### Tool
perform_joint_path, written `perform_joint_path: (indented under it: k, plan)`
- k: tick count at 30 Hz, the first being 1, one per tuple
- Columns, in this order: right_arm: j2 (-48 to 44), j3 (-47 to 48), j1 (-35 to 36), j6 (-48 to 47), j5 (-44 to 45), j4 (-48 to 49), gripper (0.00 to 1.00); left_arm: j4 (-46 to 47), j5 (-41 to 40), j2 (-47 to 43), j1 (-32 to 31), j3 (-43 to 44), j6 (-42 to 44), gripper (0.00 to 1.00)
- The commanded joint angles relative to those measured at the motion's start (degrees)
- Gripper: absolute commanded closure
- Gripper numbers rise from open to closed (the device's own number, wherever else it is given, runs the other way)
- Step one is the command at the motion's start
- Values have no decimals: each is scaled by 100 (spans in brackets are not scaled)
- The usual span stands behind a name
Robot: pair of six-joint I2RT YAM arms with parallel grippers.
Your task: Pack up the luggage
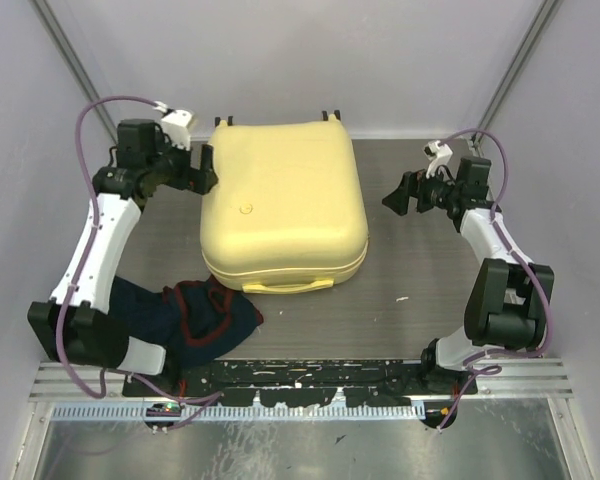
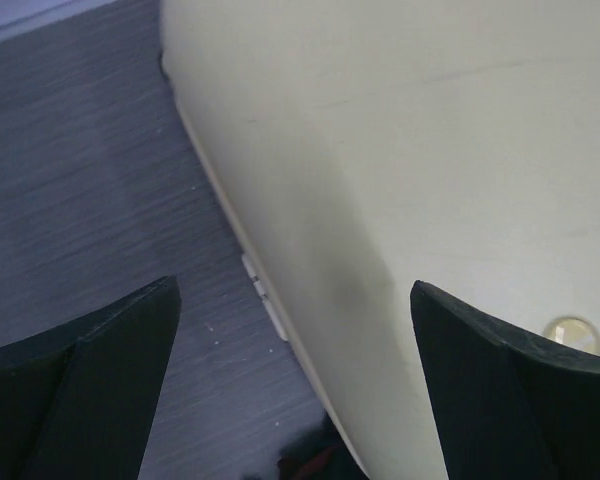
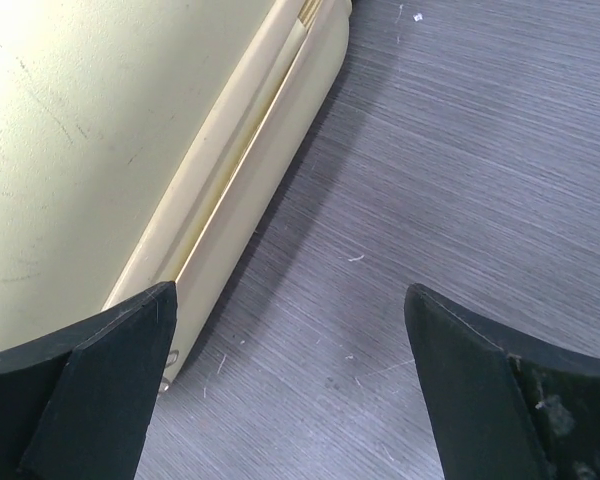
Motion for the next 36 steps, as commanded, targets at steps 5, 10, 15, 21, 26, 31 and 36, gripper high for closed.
perform_joint_path:
  k: [5,10,15,21,26,31,36]
  plan:
    - [77,310,270,71,563,-290,0,18,259,809,1622,253,-1031,4]
    - [30,106,267,93,583,-264,0,50,477,1361,1755,106,-671,5]
    - [0,-23,268,31,666,-285,0,49,908,1886,1462,86,-732,7]
    - [-55,-70,266,-100,801,-417,0,256,986,2078,596,61,-784,9]
    - [-119,-111,264,-139,832,-484,0,461,966,2159,34,110,-879,9]
    - [-231,-235,271,-186,901,-510,0,386,1029,2371,-85,360,-909,10]
    - [-329,-78,76,-201,1006,-685,0,129,827,2167,-35,468,-972,3]
